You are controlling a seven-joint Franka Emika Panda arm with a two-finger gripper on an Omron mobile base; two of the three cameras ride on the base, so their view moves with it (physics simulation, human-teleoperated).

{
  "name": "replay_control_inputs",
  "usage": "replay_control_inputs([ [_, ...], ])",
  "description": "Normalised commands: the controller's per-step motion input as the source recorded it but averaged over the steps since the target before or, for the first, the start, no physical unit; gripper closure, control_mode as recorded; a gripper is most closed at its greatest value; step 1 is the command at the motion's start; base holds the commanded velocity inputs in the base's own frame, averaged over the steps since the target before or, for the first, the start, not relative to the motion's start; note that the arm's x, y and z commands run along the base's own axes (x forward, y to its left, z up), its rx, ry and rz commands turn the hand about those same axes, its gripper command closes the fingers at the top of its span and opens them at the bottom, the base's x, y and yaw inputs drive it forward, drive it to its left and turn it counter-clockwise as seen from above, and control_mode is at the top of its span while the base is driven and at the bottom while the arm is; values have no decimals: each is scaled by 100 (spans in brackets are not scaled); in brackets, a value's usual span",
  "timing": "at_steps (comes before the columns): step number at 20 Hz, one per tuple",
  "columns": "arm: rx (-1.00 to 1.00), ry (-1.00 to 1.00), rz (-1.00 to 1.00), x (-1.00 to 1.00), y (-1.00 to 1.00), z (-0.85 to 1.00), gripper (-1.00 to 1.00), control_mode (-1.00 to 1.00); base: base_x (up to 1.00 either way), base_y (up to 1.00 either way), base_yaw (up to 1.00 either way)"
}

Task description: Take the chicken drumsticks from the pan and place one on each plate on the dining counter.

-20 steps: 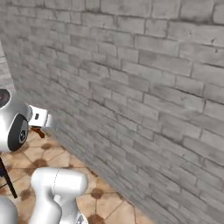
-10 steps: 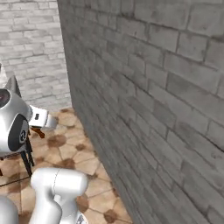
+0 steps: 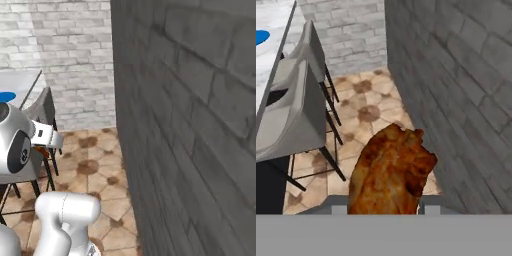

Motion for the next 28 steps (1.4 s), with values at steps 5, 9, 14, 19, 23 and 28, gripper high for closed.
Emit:
replay_control_inputs([
  [5, 0, 0, 0, 0, 0, 0, 100, 100, 83, -35, 37],
  [9, 0, 0, 0, 0, 0, 0, 100, 100, 84, -34, 38],
  [14, 0, 0, 0, 0, 0, 0, 100, 100, 85, -34, 38],
  [19, 0, 0, 0, 0, 0, 0, 100, 100, 85, -37, 33],
  [23, 0, 0, 0, 0, 0, 0, 100, 100, 86, -39, 30],
  [28, 0, 0, 0, 0, 0, 0, 100, 100, 86, -38, 32],
])
